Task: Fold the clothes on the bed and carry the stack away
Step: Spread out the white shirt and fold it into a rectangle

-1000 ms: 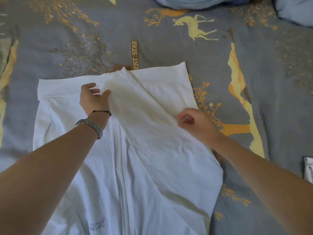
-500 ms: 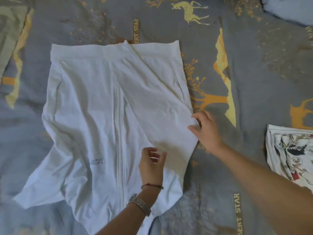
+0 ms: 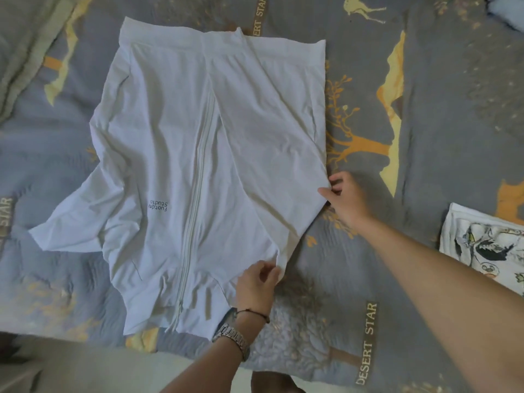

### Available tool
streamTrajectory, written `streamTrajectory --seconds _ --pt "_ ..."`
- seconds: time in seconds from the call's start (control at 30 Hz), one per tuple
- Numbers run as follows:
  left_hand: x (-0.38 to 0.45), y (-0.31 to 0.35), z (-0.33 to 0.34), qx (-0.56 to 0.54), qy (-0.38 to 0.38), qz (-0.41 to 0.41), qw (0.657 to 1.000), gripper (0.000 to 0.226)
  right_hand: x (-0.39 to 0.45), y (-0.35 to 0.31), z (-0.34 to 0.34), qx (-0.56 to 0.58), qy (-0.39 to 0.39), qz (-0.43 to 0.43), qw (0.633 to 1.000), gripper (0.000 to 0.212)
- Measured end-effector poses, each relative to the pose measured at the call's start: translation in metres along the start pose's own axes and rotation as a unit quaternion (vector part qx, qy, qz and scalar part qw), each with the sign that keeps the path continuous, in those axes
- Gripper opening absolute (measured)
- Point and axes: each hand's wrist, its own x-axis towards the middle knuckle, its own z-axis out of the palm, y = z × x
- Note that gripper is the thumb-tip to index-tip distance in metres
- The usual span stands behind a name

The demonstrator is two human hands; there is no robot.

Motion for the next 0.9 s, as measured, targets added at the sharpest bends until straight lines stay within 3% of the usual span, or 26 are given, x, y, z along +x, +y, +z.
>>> streamTrajectory --seconds 0.2,0.33,0.57,0.67,0.77,0.9 --pt "-0.007 -0.015 0.008 -0.003 -0.005 -0.015 1.0 0.006 0.006 0.005 -0.008 0.01 0.002 -0.019 1.0 0.024" --pt "-0.004 -0.021 0.013 0.017 -0.025 -0.051 0.998 0.008 0.013 0.011 -0.012 -0.068 0.015 -0.067 0.995 0.02" --pt "-0.005 -0.012 -0.022 0.009 -0.009 -0.082 0.997 0.024 -0.003 -0.003 -0.01 -0.218 0.061 -0.076 0.971 0.024" --pt "-0.004 -0.012 -0.067 0.087 -0.014 -0.04 0.995 0.026 -0.019 -0.025 -0.01 -0.334 -0.011 -0.094 0.938 0.023" --pt "0.003 -0.017 -0.125 0.198 -0.014 0.0 0.98 0.026 -0.04 -0.051 0.004 -0.443 -0.114 -0.151 0.876 0.021" --pt "0.023 -0.038 -0.209 0.337 0.021 0.048 0.94 0.023 -0.068 -0.085 0.045 -0.517 -0.126 -0.203 0.822 0.023"
